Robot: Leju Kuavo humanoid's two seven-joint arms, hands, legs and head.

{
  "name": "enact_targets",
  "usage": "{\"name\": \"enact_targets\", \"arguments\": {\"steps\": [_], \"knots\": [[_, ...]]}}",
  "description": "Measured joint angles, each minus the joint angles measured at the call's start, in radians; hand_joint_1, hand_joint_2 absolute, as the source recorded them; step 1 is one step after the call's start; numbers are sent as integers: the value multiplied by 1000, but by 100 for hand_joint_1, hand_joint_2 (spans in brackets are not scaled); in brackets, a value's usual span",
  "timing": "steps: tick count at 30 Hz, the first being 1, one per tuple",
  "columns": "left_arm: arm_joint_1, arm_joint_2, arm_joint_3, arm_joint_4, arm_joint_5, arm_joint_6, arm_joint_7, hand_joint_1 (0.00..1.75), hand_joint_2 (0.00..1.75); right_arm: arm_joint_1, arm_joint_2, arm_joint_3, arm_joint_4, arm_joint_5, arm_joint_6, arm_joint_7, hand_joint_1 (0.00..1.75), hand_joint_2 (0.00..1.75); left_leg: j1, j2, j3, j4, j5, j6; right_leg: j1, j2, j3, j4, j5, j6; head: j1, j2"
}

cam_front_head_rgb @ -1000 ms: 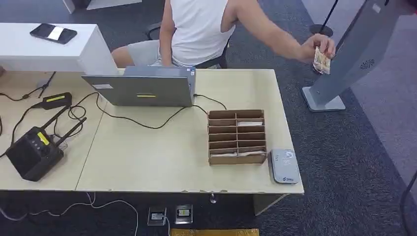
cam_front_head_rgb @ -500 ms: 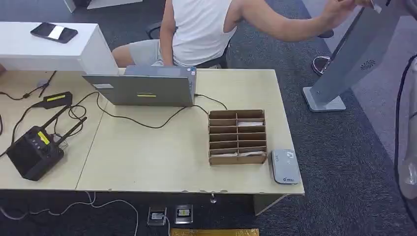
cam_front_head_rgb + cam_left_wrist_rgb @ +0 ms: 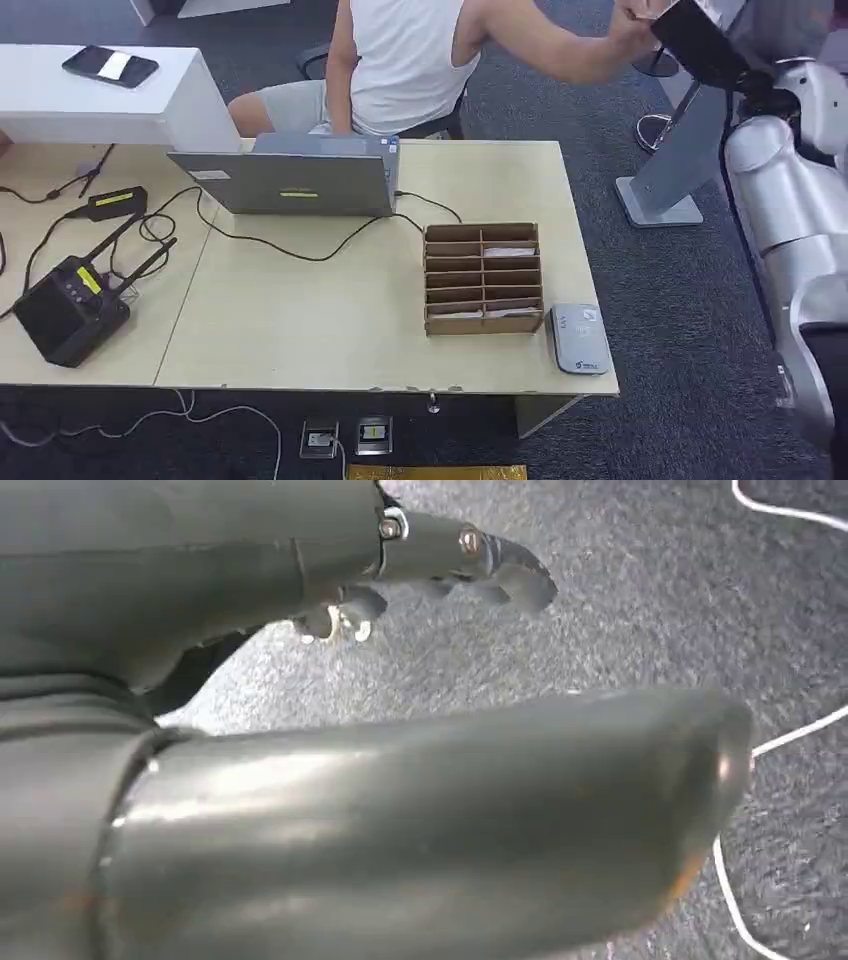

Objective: Pass the card to the sensor for recognition and then transmit it.

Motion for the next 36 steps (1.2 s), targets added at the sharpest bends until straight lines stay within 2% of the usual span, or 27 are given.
{"name": "enact_targets", "arguments": {"steps": [11, 12, 13, 36], "knots": [[0, 8, 0, 0, 2, 1, 0, 0, 0, 23, 2, 60, -40, 4, 56, 9, 0, 175, 0, 0, 0, 0, 0, 0, 0, 0, 0, 0, 0, 0, 0, 0], [0, 8, 0, 0, 3, 1, 0, 0, 0, 24, 3, 64, -40, 4, 61, 9, 52, 175, 0, 0, 0, 0, 0, 0, 0, 0, 0, 0, 0, 0, 0, 0], [0, 8, 0, 0, 3, 2, 0, 0, 0, 24, 3, 68, -40, 4, 68, 9, 175, 175, 0, 0, 0, 0, 0, 0, 0, 0, 0, 0, 0, 0, 0, 0], [1, 14, -3, 0, -3, 0, 0, 0, 0, 37, -13, 139, -79, -21, 187, 18, 175, 175, 0, 0, -2, 0, 0, 0, 0, 0, -2, 0, 0, 0, 0, 0]]}}
